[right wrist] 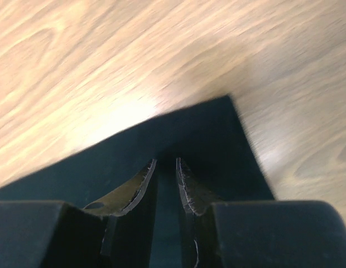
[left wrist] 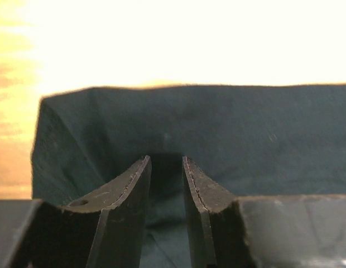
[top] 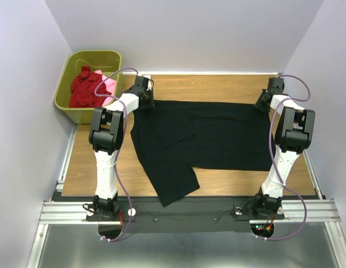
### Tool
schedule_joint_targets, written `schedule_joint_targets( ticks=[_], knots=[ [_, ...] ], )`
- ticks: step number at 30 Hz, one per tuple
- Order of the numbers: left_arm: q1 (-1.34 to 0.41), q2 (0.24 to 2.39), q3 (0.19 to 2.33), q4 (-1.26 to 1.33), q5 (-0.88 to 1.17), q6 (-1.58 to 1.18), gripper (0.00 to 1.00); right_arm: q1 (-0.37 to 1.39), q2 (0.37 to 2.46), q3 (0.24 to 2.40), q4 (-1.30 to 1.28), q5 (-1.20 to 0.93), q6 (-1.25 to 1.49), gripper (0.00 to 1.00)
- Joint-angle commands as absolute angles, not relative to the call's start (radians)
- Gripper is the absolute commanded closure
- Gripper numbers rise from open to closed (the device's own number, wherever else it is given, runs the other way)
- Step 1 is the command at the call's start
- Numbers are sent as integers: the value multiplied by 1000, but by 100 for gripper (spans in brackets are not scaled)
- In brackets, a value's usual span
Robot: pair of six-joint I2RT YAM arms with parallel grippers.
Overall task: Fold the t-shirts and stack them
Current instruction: Fold the tshirt
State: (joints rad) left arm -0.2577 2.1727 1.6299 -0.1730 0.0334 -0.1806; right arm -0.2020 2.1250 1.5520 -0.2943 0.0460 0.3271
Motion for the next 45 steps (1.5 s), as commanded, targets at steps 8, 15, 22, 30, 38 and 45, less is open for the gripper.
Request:
schedule_joint_targets(
  ticks=[8, 15, 22, 30, 38, 45],
  knots=[
    [-204, 2299, 1798, -219, 77, -196, 60, -276, 2282, 1692, -287, 5, 347, 75],
    [-190, 2347, 1890, -242, 113, -212, 59, -305, 2372, 1842, -293, -64, 344, 74],
    [-196, 2205, 1859, -196, 155, -229, 45, -305, 2260, 1845, -299, -144, 339, 66],
    [-316, 1783, 1536, -221, 8, -323, 26, -305, 1895, 1542, -301, -204, 374, 30],
    [-423, 1263, 1005, -255, -169, -428, 11, -305, 1447, 1133, -311, -202, 469, 10],
    [-431, 1059, 737, -365, -149, -486, 16, -304, 1218, 922, -331, -198, 503, 7]
  ],
)
